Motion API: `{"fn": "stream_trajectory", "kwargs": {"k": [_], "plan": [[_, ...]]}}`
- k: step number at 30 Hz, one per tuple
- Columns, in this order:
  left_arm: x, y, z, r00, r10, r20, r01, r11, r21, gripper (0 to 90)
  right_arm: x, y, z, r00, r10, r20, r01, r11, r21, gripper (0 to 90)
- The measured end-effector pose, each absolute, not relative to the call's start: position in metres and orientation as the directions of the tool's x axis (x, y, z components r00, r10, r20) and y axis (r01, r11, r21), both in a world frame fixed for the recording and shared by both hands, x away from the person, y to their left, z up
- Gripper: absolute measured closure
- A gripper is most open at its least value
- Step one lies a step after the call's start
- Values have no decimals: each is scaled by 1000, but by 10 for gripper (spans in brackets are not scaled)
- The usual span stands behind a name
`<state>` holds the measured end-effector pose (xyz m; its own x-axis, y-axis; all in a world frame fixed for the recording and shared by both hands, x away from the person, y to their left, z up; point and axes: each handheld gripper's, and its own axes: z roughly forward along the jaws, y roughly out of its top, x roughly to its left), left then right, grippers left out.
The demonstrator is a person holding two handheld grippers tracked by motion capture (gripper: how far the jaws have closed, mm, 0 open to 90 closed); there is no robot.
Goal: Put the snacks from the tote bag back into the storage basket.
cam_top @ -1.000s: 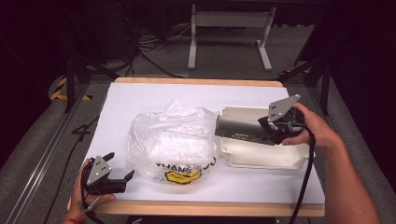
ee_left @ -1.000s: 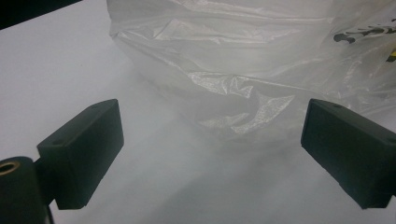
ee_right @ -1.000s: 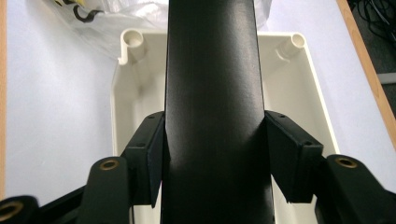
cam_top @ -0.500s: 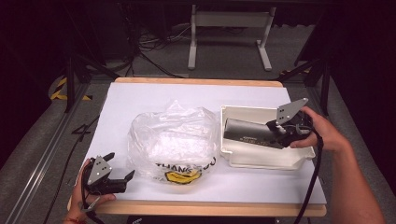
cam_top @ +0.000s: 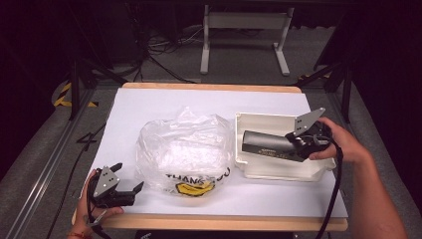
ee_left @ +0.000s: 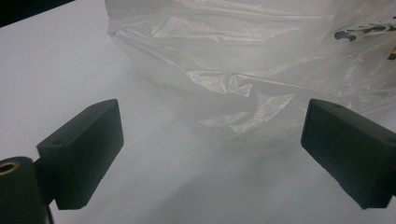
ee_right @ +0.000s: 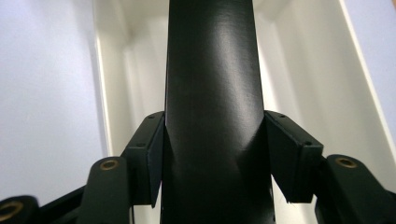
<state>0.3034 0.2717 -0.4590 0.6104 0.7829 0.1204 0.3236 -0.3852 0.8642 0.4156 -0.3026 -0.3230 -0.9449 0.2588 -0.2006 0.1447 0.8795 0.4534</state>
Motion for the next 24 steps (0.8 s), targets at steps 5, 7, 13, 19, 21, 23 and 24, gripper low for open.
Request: {"fn": "stream_trajectory", "kwargs": {"k": [5,7,13,19,21,23,24], "plan": [[304,271,-459,611,782,123,323,-388,863,67,420,-303,-334,-947,260,-188,155,884,442,432],[304,271,-459,611,782,123,324,-389,863,67,421,-302,-338,-951,252,-179,153,887,436,432],[303,272,-459,611,782,122,318,-384,867,67,426,-296,-350,-953,243,-180,152,899,410,431],[301,273,-457,613,783,110,309,-365,878,67,428,-293,-356,-957,230,-176,140,899,414,431],[301,273,-457,611,784,110,306,-362,880,66,428,-292,-356,-957,230,-176,140,899,414,430],[301,273,-457,610,785,110,306,-361,881,67,428,-292,-357,-957,230,-176,141,900,414,430],[301,273,-457,609,785,110,305,-361,881,67,429,-292,-358,-957,230,-175,140,899,414,430]]}}
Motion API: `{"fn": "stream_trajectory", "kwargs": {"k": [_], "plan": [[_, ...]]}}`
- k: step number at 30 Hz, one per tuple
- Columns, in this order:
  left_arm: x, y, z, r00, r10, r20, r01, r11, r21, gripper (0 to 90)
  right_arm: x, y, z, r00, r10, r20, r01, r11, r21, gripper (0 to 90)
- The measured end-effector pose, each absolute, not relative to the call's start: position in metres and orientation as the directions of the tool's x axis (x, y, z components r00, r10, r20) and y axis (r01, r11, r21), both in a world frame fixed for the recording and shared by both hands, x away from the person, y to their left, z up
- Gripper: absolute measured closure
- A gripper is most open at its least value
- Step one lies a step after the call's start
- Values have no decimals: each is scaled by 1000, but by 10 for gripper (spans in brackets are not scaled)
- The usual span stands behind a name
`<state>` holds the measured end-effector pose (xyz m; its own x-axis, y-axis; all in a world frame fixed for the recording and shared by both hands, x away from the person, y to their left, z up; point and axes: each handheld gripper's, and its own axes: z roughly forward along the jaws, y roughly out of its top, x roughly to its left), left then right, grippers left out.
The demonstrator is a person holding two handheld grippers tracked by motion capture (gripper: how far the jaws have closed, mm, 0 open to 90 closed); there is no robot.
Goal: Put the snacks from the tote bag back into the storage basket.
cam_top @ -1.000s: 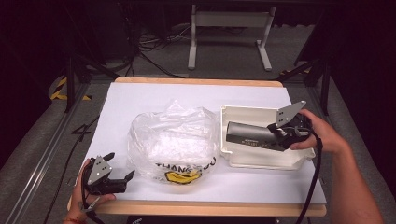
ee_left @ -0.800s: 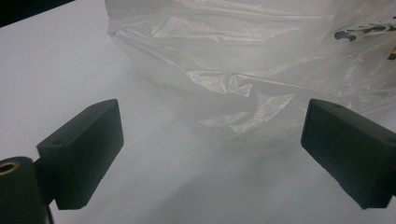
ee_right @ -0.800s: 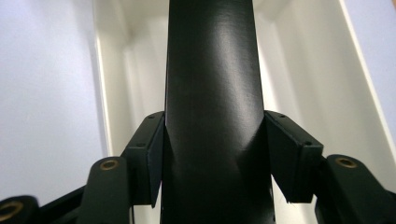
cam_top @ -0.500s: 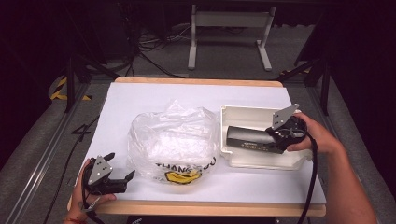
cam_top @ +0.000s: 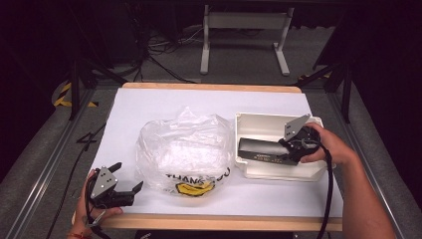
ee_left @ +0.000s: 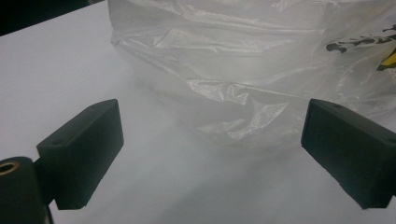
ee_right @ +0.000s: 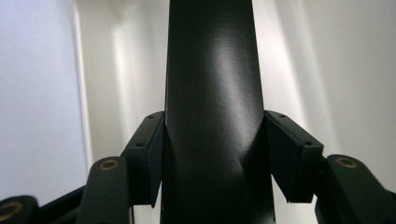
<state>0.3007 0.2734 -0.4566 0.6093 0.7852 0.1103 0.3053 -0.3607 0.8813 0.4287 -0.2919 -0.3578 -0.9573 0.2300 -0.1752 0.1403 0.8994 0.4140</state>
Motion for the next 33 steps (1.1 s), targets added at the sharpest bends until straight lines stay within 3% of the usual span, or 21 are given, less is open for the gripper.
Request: {"fn": "stream_trajectory", "kwargs": {"k": [33], "plan": [[299,273,-455,608,786,110,297,-354,887,67,433,-288,-371,-954,231,-190,156,926,343,426]]}}
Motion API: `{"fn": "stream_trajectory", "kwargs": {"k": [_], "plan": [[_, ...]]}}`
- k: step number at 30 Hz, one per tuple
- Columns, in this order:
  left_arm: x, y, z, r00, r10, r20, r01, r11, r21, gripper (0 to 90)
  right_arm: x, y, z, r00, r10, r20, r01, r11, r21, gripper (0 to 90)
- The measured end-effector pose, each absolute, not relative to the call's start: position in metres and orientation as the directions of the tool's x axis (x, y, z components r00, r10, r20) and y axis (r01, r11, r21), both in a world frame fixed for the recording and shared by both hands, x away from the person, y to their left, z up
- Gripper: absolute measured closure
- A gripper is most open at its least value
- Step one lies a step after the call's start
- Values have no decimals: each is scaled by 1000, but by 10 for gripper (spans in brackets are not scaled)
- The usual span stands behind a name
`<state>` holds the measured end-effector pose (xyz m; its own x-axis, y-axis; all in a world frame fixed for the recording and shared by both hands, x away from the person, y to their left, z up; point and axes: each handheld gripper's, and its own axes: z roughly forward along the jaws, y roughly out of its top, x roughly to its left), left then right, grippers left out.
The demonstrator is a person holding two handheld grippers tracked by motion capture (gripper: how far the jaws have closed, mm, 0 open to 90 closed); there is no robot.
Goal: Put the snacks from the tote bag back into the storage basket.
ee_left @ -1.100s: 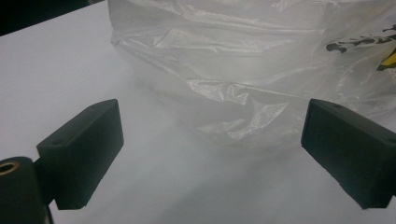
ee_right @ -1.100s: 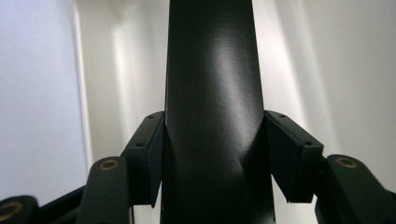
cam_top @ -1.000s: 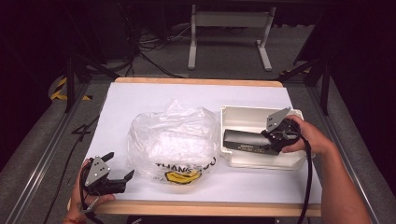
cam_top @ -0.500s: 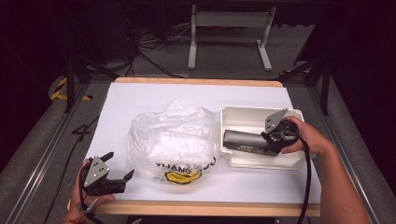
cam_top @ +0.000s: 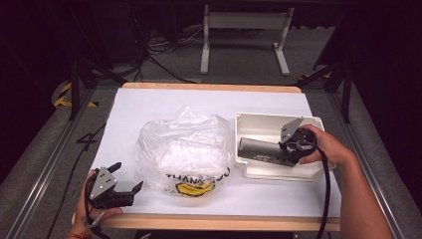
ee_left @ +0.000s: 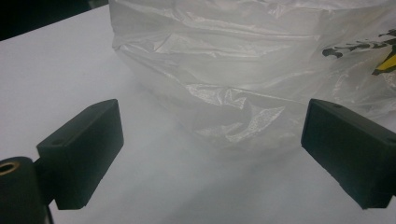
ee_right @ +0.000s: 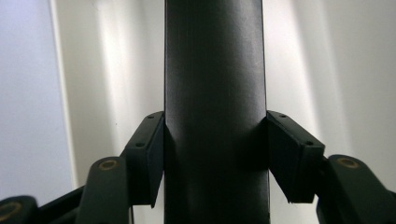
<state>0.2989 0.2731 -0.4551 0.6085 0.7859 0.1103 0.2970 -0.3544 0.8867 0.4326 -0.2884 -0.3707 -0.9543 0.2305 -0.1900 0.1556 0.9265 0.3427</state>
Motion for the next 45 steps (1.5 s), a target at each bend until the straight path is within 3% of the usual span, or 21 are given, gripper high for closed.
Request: {"fn": "stream_trajectory", "kwargs": {"k": [10,23,45], "plan": [[299,273,-455,614,781,110,297,-358,885,67,433,-291,-370,-944,247,-220,170,933,318,420],[299,273,-455,615,781,111,296,-359,885,67,434,-294,-367,-928,282,-243,184,915,359,411],[299,273,-455,613,782,110,295,-356,887,67,421,-301,-347,-884,367,-289,166,825,540,432]]}}
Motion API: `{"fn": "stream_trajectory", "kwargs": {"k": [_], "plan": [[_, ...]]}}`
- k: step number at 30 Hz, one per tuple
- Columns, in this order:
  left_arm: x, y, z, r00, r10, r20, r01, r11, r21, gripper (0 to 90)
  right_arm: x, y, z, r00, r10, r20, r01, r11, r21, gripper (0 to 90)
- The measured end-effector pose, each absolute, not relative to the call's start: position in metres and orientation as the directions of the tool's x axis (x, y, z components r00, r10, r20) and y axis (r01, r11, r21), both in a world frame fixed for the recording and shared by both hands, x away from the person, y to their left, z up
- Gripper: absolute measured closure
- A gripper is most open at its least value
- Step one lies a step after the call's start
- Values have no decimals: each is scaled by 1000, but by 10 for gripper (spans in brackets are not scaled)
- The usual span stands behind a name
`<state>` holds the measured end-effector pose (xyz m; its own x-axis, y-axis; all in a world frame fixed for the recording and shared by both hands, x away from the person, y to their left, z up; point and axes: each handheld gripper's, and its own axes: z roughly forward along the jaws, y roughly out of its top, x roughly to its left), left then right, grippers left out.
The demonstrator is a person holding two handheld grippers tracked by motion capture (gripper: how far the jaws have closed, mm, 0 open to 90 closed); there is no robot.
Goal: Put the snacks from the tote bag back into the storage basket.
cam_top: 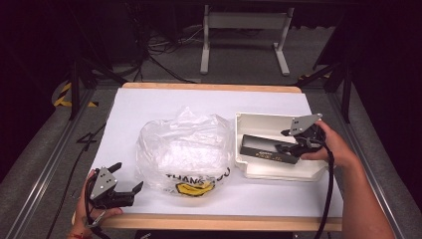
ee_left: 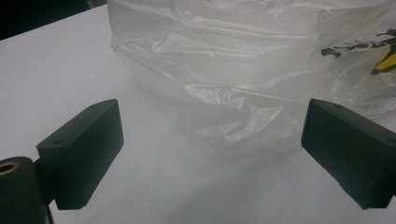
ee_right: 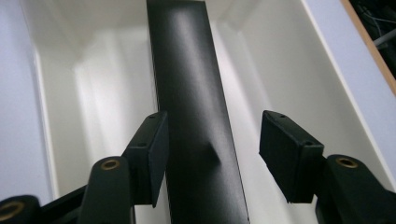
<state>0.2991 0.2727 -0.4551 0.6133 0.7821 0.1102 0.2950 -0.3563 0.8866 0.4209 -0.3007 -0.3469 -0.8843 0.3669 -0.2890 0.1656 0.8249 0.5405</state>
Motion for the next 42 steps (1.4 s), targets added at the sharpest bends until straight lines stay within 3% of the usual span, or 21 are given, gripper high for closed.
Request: {"fn": "stream_trajectory", "kwargs": {"k": [17,42], "plan": [[299,272,-455,614,781,111,295,-358,886,67,406,-308,-339,-798,513,-315,192,712,675,413],[299,272,-454,609,786,106,297,-350,889,67,367,-320,-333,-679,669,-303,240,592,769,359]]}}
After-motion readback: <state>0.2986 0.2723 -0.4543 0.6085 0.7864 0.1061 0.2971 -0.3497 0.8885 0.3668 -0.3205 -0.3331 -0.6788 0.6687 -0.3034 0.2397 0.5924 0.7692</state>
